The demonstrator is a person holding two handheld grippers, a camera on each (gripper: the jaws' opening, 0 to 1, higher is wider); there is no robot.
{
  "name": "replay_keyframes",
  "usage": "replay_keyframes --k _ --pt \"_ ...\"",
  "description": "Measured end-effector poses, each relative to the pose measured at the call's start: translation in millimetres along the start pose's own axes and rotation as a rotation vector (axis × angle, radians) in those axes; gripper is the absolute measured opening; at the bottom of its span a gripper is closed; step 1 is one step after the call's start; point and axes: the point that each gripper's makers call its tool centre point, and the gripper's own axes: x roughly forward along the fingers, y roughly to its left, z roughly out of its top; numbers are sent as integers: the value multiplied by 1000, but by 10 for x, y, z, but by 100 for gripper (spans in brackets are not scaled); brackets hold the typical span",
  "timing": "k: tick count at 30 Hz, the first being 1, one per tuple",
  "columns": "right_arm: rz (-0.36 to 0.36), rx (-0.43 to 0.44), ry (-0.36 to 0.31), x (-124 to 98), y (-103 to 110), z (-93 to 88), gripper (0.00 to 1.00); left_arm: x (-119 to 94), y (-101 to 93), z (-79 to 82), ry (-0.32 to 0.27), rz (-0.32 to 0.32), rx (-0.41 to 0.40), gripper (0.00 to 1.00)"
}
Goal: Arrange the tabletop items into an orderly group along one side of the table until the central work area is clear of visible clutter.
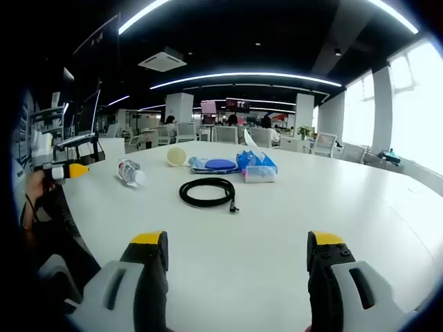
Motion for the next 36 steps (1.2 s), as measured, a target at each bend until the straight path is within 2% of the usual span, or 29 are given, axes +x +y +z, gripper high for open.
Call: replay_keyframes --k 16,36 --pt "-10 -8 11 7 2 -13 84 -29 36 5 -3 11 4 90" --pt "-6 -15 18 28 22 3 84 -34 53 -6 -6 19 21 90"
